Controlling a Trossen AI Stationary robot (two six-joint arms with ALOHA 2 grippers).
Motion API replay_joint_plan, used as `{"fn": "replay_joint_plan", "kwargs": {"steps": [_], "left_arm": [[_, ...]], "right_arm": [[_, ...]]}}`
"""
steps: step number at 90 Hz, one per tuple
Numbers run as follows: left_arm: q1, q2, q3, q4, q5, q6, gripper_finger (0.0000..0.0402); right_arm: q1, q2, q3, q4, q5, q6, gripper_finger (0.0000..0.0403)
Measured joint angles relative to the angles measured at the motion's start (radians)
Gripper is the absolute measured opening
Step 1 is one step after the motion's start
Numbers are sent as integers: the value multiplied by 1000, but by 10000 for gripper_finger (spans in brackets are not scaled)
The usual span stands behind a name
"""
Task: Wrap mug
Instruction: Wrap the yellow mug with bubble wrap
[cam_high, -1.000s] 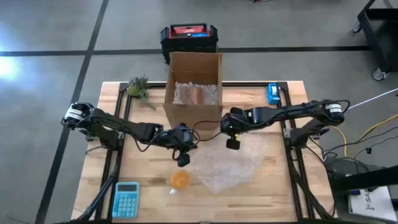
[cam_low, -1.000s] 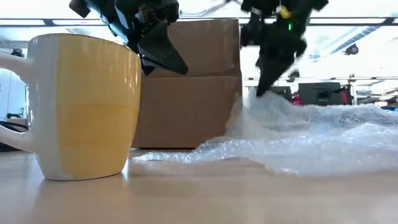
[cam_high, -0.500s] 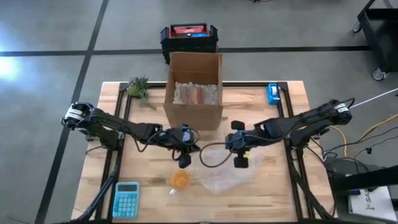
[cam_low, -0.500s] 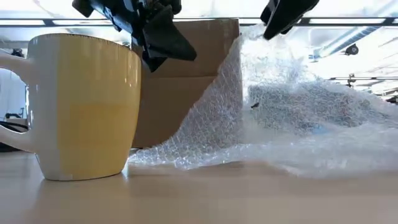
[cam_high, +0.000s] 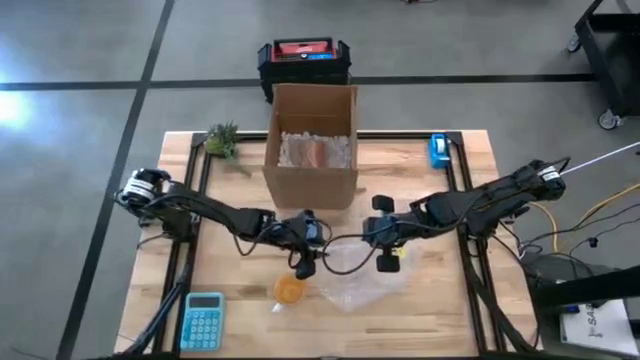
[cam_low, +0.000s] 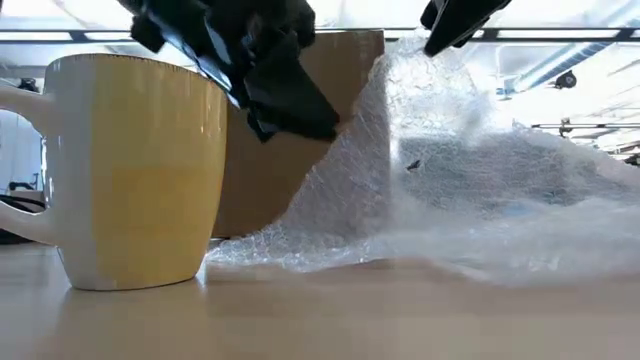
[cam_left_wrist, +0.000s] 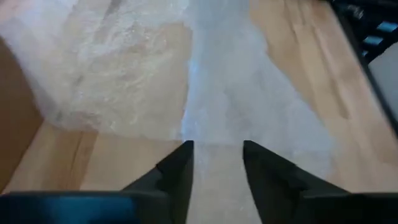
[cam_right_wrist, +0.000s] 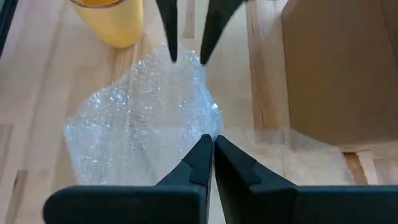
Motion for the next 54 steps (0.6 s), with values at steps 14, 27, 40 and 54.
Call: {"fn": "replay_joint_plan", "kwargs": {"steps": [14,27,40,54], "left_arm": [[0,84,72,6,-26,23,177],[2,131,148,-33,-27,67,176],[2,137,195,-68,-53,71,145],[-5,137,222,-76,-52,92,38]], "right_arm": [[0,0,0,3,-1,0,0],[2,-1,0,16,-9,-1,0],[19,-4,0,19,-29,0,0],[26,-7,0,18,-66,5,0]]}}
